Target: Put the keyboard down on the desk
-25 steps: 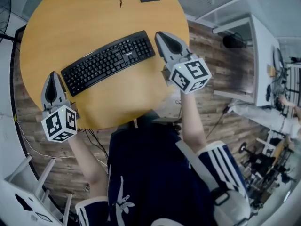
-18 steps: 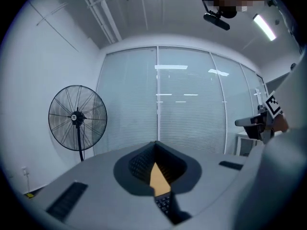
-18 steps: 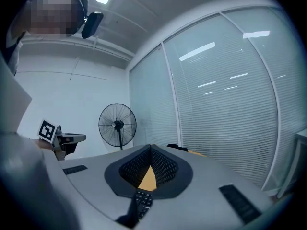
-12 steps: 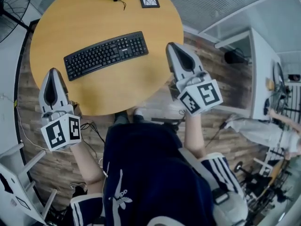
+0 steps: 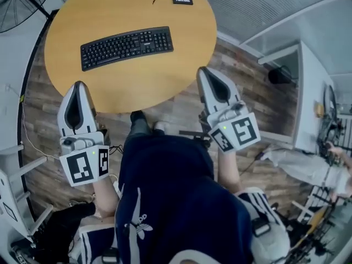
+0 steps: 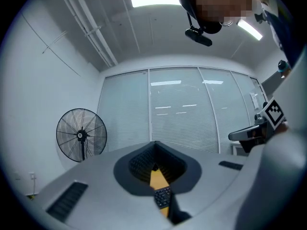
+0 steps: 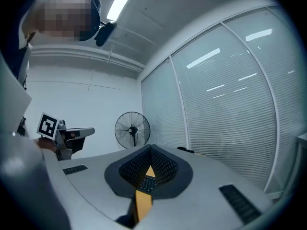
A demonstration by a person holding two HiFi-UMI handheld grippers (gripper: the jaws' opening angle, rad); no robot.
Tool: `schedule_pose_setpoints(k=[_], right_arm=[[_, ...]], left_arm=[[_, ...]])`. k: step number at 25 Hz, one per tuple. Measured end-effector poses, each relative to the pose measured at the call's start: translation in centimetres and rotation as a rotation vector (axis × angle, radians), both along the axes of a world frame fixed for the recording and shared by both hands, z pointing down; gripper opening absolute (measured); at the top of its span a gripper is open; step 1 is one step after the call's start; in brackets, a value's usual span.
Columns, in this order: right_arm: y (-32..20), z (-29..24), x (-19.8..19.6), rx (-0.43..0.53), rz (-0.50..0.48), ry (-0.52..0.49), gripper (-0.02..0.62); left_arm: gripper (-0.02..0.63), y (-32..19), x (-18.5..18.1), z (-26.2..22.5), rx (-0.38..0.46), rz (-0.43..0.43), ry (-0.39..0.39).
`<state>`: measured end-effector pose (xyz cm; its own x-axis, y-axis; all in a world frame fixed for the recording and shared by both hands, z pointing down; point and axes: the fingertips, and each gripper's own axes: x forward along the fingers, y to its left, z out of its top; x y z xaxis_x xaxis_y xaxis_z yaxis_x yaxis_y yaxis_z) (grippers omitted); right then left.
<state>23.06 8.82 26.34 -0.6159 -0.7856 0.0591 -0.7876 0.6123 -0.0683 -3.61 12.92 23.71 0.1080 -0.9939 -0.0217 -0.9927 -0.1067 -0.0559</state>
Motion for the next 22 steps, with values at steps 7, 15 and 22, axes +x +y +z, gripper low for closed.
schedule_pose_setpoints(k=[7,15,22], right_arm=[[3.6,1.6,-0.2,-0.047,-0.035,-0.004,0.003],[6.6,4.5,0.7,-0.109,-0.037,0.035,0.004],[6.7,4.1,0.4,-0.081,-0.046,0.053,0.003]], left_arm=[[0.002,3.7,1.4,1.1,-0.017,0.000,0.000],[0.002,6.7,3.4,3.6,-0.070,-0.005,0.031],[0.002,7.9,4.4,3.8,-0.074,0.008,0.070]])
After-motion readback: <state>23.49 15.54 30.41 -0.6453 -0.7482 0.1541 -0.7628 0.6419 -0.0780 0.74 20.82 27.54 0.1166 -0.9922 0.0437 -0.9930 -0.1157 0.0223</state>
